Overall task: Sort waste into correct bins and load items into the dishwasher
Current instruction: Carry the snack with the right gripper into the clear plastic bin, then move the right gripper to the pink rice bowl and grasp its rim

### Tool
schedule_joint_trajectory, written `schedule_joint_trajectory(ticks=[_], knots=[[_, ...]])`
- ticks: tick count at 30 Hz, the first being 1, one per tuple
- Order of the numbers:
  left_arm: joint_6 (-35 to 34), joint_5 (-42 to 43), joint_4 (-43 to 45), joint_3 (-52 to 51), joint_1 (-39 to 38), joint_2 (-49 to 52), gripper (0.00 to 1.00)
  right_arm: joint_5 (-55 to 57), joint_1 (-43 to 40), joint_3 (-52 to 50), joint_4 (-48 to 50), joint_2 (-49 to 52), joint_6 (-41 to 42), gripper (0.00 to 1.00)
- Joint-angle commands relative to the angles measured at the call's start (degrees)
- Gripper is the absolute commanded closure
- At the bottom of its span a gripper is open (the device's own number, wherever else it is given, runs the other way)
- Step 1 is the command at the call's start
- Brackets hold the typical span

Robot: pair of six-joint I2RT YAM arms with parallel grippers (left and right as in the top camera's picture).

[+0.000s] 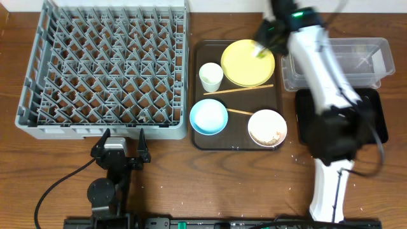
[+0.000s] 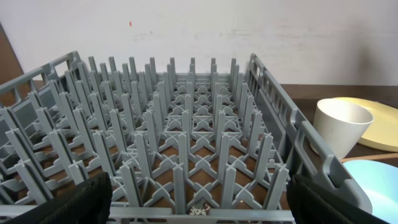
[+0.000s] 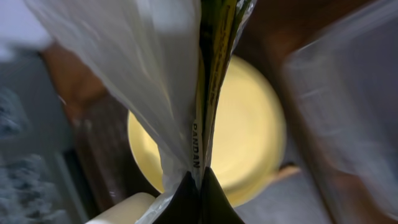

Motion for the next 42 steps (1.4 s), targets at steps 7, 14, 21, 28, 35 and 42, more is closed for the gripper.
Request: schedule_joint_trajectory(ticks=[7, 14, 21, 28, 35, 42], knots=[[0.35, 0.55, -1.77, -1.01, 0.2, -0.48, 0.09, 2.95, -15.61, -0.46, -14.38, -3.54, 18.1, 0.98], [0.35, 0.55, -1.77, -1.01, 0.2, -0.48, 0.09, 4.63, -20.52, -7.96, -11.78, -3.5, 25.49, 0.98], [0.35, 0.55, -1.77, -1.01, 0.2, -0.48, 0.09, 4.61, -20.46, -13.75, -3.58, -3.48, 23.47, 0.56], [0.35, 0.55, -1.77, -1.01, 0.2, -0.48, 0.09, 1.33, -20.15, -11.89, -1.95, -3.52, 6.82, 0.28], [0.35, 0.55, -1.77, -1.01, 0.2, -0.48, 0.09, -16.96, -18.29, -7.63, -5.92, -6.21, -16.74, 0.5], [0.35, 0.55, -1.77, -1.01, 0.2, -0.48, 0.09, -15.91, -6.75, -7.65, -18.32, -9.03, -26.23, 0.43]])
